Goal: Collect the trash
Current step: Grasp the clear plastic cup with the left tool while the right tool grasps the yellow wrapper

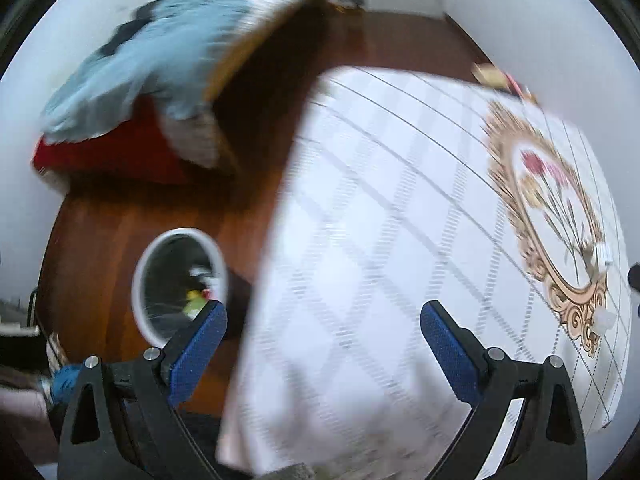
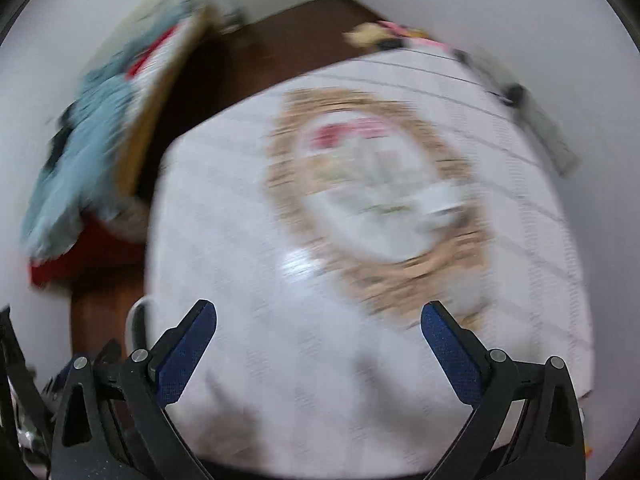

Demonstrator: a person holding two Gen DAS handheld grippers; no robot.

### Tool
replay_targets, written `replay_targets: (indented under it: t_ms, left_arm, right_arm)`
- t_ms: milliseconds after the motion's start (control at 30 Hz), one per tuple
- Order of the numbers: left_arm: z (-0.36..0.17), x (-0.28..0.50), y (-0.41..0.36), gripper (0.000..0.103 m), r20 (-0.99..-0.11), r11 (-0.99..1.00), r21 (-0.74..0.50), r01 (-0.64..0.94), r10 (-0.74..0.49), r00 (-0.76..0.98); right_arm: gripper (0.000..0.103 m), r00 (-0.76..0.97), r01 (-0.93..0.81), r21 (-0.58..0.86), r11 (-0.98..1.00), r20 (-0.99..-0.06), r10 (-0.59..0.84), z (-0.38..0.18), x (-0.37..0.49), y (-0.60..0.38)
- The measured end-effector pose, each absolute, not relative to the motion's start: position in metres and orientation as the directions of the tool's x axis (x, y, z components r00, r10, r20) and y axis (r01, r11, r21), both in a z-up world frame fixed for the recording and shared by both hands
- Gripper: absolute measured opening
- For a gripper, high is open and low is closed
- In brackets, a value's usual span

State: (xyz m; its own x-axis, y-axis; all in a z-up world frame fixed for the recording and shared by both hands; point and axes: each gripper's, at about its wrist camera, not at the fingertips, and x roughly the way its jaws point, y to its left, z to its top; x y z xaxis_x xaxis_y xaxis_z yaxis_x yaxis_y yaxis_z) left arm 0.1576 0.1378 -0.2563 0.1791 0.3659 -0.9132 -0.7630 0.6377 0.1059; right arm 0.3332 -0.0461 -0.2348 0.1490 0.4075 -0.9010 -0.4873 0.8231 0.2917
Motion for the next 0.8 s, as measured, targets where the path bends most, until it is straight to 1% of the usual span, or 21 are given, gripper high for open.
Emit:
replay_targets:
  t_ms: [100, 300, 367, 400, 433, 467, 500, 533, 567, 633, 700, 800]
  left_arm:
    - [-0.276, 0.199, 0.126, 0.099, -0.928, 0.677, 0.128, -0.725, 0.339, 0.153]
    - [-0.296, 0.25, 0.105, 0.099, -0.936, 0.716, 0.168, -0.677, 0.332, 0.12]
    - [-0.298, 0.255, 0.105, 0.099, -0.936, 0.72, 0.176, -0.671, 0.334, 0.113]
    - [-0.301, 0.259, 0.104, 0.099, -0.936, 0.722, 0.184, -0.667, 0.336, 0.105]
    - [-0.303, 0.261, 0.103, 0.099, -0.936, 0.722, 0.188, -0.666, 0.337, 0.1]
    - [-0.304, 0.263, 0.103, 0.099, -0.937, 0.722, 0.19, -0.665, 0.336, 0.097]
    - [-0.305, 0.265, 0.102, 0.099, -0.937, 0.723, 0.194, -0.663, 0.337, 0.094]
    - [-0.306, 0.266, 0.1, 0.099, -0.936, 0.725, 0.196, -0.661, 0.338, 0.094]
    - [-0.305, 0.268, 0.098, 0.099, -0.936, 0.728, 0.195, -0.658, 0.338, 0.097]
    - [-0.301, 0.272, 0.092, 0.099, -0.936, 0.742, 0.182, -0.645, 0.332, 0.118]
    - [-0.294, 0.276, 0.078, 0.099, -0.937, 0.77, 0.152, -0.62, 0.311, 0.157]
    - [-0.282, 0.284, 0.043, 0.099, -0.941, 0.826, 0.077, -0.558, 0.245, 0.233]
  right_arm:
    - [0.076, 0.123, -0.412, 0.306, 0.858, -0.915, 0.385, -0.263, 0.39, -0.075]
    - [0.074, 0.043, -0.363, 0.405, 0.839, -0.892, 0.45, -0.297, 0.448, -0.083]
    - [0.066, 0.011, -0.367, 0.433, 0.824, -0.883, 0.469, -0.309, 0.458, -0.076]
    - [0.049, -0.004, -0.365, 0.445, 0.818, -0.879, 0.477, -0.313, 0.459, -0.073]
    - [0.03, -0.027, -0.361, 0.465, 0.808, -0.872, 0.489, -0.317, 0.458, -0.071]
    - [0.028, -0.034, -0.355, 0.483, 0.8, -0.862, 0.505, -0.321, 0.457, -0.069]
    - [0.024, -0.022, -0.356, 0.5, 0.79, -0.849, 0.528, -0.321, 0.455, -0.069]
    - [0.019, 0.001, -0.366, 0.498, 0.786, -0.845, 0.535, -0.318, 0.453, -0.07]
    - [0.017, 0.014, -0.37, 0.497, 0.785, -0.842, 0.54, -0.315, 0.452, -0.073]
    - [0.011, 0.056, -0.37, 0.493, 0.787, -0.834, 0.548, -0.303, 0.447, -0.089]
    - [0.008, 0.114, -0.377, 0.454, 0.807, -0.842, 0.527, -0.291, 0.442, -0.11]
    - [0.008, 0.179, -0.358, 0.411, 0.839, -0.851, 0.493, -0.28, 0.434, -0.147]
